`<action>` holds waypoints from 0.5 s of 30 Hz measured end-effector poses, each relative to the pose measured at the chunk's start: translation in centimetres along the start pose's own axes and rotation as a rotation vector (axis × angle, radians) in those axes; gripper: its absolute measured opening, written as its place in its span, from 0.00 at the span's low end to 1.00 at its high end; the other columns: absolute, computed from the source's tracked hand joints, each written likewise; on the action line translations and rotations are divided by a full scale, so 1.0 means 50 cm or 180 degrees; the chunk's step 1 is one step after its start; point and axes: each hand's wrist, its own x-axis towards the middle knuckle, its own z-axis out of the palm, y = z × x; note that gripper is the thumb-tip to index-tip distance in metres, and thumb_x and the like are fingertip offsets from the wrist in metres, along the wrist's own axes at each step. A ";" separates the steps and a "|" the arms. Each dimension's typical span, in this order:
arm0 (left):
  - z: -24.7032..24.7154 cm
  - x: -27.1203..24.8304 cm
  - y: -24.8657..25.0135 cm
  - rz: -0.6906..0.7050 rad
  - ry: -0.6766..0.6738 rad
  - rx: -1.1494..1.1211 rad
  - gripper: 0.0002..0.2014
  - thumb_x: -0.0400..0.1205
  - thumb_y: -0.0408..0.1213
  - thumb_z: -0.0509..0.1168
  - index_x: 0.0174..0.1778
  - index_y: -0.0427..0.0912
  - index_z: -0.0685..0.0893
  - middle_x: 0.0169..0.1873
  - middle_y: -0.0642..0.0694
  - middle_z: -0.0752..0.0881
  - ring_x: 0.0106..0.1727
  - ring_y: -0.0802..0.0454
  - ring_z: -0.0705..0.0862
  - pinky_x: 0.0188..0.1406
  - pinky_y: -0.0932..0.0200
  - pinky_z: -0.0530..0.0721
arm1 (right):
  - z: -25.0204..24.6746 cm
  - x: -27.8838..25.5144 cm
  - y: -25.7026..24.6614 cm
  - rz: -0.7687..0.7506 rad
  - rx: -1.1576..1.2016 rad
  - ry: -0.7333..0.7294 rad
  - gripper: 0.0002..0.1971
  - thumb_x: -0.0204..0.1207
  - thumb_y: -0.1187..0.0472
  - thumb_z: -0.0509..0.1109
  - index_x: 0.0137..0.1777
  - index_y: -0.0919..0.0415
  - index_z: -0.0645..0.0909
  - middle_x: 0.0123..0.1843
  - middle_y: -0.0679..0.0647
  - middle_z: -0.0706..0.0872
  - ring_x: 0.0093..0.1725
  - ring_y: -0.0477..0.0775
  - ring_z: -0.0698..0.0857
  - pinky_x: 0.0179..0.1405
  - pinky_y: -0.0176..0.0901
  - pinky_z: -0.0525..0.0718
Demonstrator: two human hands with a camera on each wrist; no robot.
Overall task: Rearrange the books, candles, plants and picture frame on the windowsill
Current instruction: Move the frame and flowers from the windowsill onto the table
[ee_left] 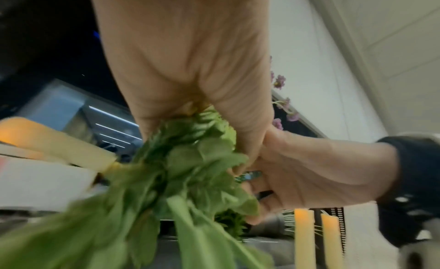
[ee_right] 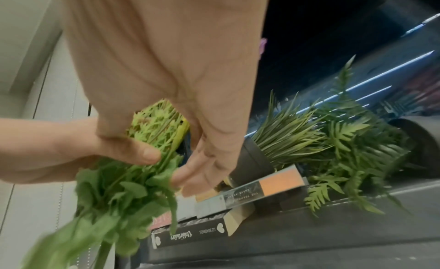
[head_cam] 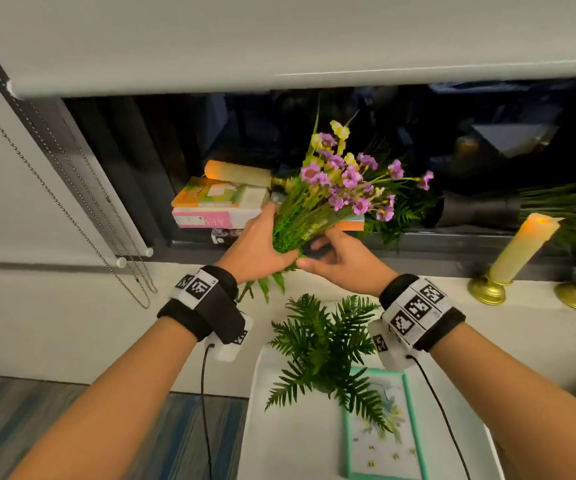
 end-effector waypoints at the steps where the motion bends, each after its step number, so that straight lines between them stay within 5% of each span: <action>1: 0.014 -0.005 0.019 0.0088 -0.0111 -0.0012 0.32 0.71 0.40 0.75 0.68 0.46 0.67 0.59 0.50 0.83 0.58 0.56 0.83 0.58 0.53 0.83 | -0.005 -0.013 -0.004 -0.0033 0.0214 -0.0013 0.27 0.73 0.48 0.73 0.68 0.58 0.73 0.60 0.52 0.81 0.54 0.49 0.85 0.50 0.37 0.85; 5: 0.088 -0.026 0.093 0.0323 -0.0239 -0.0207 0.34 0.72 0.39 0.74 0.73 0.47 0.68 0.60 0.51 0.84 0.59 0.56 0.83 0.61 0.53 0.82 | -0.040 -0.065 -0.007 -0.0097 0.0848 0.0202 0.23 0.76 0.50 0.71 0.69 0.57 0.74 0.60 0.44 0.83 0.59 0.40 0.82 0.56 0.27 0.80; 8: 0.125 -0.030 0.129 0.0417 -0.0148 -0.0341 0.36 0.71 0.44 0.76 0.74 0.50 0.68 0.62 0.54 0.83 0.64 0.55 0.80 0.64 0.54 0.80 | -0.068 -0.097 0.006 -0.0011 0.1241 0.0566 0.21 0.75 0.54 0.73 0.66 0.59 0.78 0.61 0.49 0.85 0.58 0.41 0.85 0.57 0.29 0.81; 11: 0.158 -0.043 0.159 0.0474 -0.0333 -0.0250 0.38 0.70 0.49 0.77 0.74 0.48 0.69 0.63 0.54 0.82 0.65 0.58 0.79 0.63 0.68 0.74 | -0.089 -0.142 0.028 0.0043 0.1782 0.0883 0.18 0.74 0.65 0.74 0.64 0.66 0.80 0.58 0.53 0.88 0.56 0.44 0.88 0.55 0.34 0.85; 15: 0.207 -0.070 0.176 0.0503 -0.0647 -0.0240 0.36 0.70 0.55 0.77 0.72 0.49 0.74 0.62 0.54 0.83 0.62 0.59 0.81 0.61 0.56 0.82 | -0.109 -0.192 0.063 0.0276 0.1774 0.1056 0.19 0.72 0.68 0.76 0.63 0.62 0.80 0.56 0.50 0.88 0.52 0.37 0.87 0.49 0.29 0.85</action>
